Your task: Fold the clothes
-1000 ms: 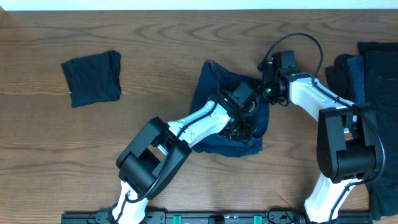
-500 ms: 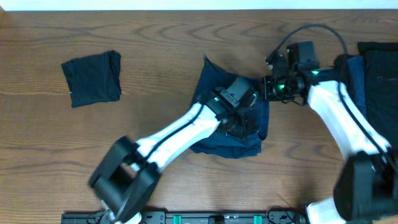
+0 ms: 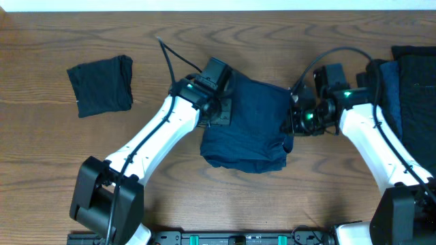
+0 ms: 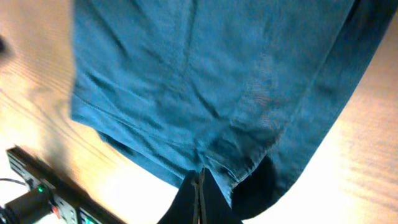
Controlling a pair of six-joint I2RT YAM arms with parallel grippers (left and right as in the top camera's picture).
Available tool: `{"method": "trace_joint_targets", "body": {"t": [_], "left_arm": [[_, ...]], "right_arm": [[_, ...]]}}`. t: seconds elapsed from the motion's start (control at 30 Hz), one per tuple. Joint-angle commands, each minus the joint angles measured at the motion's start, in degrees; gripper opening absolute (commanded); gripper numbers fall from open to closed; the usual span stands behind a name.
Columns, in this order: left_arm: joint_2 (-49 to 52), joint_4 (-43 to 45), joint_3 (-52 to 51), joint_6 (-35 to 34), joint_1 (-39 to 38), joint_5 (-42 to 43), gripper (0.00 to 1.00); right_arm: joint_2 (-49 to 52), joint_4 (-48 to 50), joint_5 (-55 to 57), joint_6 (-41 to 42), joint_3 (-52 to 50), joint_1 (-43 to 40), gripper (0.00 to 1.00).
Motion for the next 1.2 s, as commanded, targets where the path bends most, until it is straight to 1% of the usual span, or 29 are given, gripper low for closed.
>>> {"method": "trace_joint_targets", "body": {"t": [0.0,0.1,0.33,0.47,0.57,0.73,0.9,0.93,1.0,1.17], "left_arm": [[1.9,0.3,0.2,-0.5,1.0,-0.9,0.06],[3.7,1.0,0.2,-0.5,1.0,-0.9,0.06],[10.8,1.6,0.2,-0.5,1.0,-0.9,0.06],[15.6,2.9,0.2,-0.5,0.9,-0.9,0.06],[16.6,3.2,0.2,-0.5,0.9,-0.9,0.06],[12.3,3.5,0.9,1.1,0.9,-0.9,0.06],[2.7,1.9,1.2,1.2,0.9,-0.9,0.06],[-0.3,0.7,1.2,0.6,0.9,-0.9,0.06],[-2.6,-1.5,1.2,-1.3,1.0,-0.9,0.06],[-2.7,-7.6,0.6,-3.2,1.0,-0.1,0.06]], "right_arm": [[0.6,2.4,-1.1,-0.5,-5.0,0.5,0.01],[0.6,6.3,-1.9,-0.2,-10.1,0.5,0.01],[0.6,11.8,-0.2,3.9,-18.7,0.5,0.01],[0.6,15.0,2.6,7.3,-21.7,0.5,0.01],[0.6,16.0,4.2,8.3,-22.9,0.5,0.01],[0.6,16.6,5.0,8.6,-23.1,0.5,0.01],[0.6,16.8,5.0,8.6,-23.1,0.5,0.01],[0.6,16.8,5.0,8.6,-23.1,0.5,0.01],[0.6,17.1,5.0,8.6,-23.1,0.5,0.02],[0.6,17.3,5.0,8.6,-23.1,0.5,0.04]]}}
